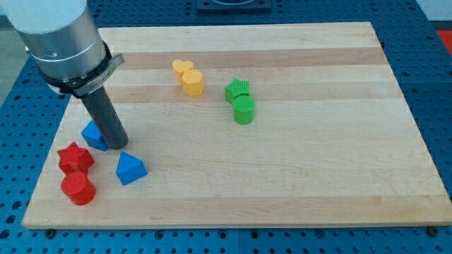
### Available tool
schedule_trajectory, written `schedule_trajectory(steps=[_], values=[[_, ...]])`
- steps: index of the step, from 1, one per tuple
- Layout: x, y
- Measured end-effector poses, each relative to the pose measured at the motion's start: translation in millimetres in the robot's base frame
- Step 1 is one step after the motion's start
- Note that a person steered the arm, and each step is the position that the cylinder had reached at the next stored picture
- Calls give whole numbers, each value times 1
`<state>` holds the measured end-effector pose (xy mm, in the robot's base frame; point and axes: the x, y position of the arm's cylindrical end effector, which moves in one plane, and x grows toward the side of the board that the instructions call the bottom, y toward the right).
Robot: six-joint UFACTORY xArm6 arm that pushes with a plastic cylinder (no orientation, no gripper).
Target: Separate the red star and the blue cube
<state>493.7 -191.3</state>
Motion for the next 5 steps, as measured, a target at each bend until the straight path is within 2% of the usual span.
schedule_trajectory(steps=[4, 5], values=[[36, -2], [32, -20]])
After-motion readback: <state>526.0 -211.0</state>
